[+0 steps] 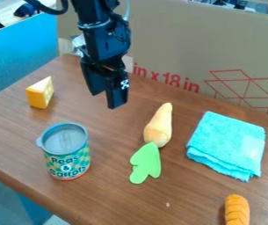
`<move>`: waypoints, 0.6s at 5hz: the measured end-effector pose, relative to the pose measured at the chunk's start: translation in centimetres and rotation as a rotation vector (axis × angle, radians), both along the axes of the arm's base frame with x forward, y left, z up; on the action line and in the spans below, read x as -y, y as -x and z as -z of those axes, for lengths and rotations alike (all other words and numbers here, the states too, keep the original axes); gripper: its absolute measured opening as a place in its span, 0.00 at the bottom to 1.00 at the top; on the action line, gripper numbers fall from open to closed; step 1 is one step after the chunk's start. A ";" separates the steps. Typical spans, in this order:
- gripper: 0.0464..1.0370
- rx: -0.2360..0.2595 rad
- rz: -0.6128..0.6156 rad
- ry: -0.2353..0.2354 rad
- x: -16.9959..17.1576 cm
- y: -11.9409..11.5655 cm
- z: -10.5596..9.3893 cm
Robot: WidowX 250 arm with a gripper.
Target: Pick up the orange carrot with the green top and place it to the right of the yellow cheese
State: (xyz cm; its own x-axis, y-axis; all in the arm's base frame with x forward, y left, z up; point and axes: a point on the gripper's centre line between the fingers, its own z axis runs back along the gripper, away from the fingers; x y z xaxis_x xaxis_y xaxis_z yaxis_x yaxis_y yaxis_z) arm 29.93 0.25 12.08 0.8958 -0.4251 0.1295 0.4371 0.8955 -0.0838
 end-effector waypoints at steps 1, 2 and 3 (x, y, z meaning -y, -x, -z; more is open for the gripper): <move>0.96 -0.031 0.001 0.002 0.1 0.2 0.9; 0.96 0.008 -0.083 0.089 1.2 -1.5 1.2; 0.96 0.067 -0.151 0.125 2.2 -3.5 0.9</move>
